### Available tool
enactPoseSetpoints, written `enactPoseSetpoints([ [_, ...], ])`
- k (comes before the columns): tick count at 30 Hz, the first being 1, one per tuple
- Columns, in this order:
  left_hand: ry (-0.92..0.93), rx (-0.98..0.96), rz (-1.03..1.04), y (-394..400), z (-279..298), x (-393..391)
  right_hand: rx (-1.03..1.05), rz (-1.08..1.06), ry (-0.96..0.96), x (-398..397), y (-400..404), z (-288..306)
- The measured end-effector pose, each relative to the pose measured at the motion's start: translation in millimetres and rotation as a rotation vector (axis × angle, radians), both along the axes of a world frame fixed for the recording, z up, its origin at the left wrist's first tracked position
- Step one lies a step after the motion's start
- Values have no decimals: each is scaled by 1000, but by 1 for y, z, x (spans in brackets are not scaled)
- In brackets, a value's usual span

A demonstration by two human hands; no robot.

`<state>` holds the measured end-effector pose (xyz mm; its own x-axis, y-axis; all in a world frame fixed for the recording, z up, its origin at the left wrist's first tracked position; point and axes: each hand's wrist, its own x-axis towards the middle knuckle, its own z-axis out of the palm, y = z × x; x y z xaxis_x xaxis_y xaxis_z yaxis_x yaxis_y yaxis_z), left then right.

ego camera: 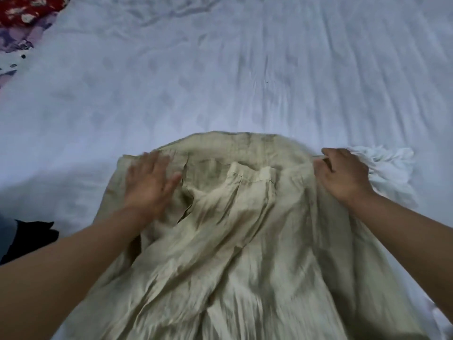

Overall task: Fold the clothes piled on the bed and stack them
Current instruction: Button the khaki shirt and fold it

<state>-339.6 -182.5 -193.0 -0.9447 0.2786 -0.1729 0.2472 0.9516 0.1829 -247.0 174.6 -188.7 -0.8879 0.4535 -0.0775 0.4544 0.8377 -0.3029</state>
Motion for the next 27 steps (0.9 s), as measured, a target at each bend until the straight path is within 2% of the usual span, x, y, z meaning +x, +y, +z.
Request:
enactPoseSetpoints([
  [4,-72,252,-201,41,9,43,-115,-123,-25,33,9,-4],
  [6,-80,306,-304,59,12,67,-152,-180,-68,41,6,-1],
  [8,14,261,-489,73,9,88,-173,-214,-120,46,4,1],
  [10,140,130,-673,82,5,100,-200,-249,-115,50,4,5],
  [11,150,66,-689,86,4,102,-212,-255,-96,50,5,5],
  [13,15,20,-490,96,9,101,-221,-251,-42,55,8,7],
  [16,-252,174,7,113,11,85,-298,-223,66,61,7,11],
  [19,-323,289,132,126,10,72,-325,-162,176,68,3,14],
  [21,-247,322,47,130,6,69,-295,-132,254,72,2,15],
  [22,-127,353,-54,130,8,69,-299,-131,284,74,2,17],
  [24,131,362,-343,126,15,70,-422,-151,306,77,1,17],
  [25,177,304,-469,127,17,70,-530,-177,303,78,2,17],
  [26,130,194,-533,128,17,70,-631,-202,291,79,4,18],
  [27,32,55,-509,126,16,71,-705,-233,279,78,5,18],
])
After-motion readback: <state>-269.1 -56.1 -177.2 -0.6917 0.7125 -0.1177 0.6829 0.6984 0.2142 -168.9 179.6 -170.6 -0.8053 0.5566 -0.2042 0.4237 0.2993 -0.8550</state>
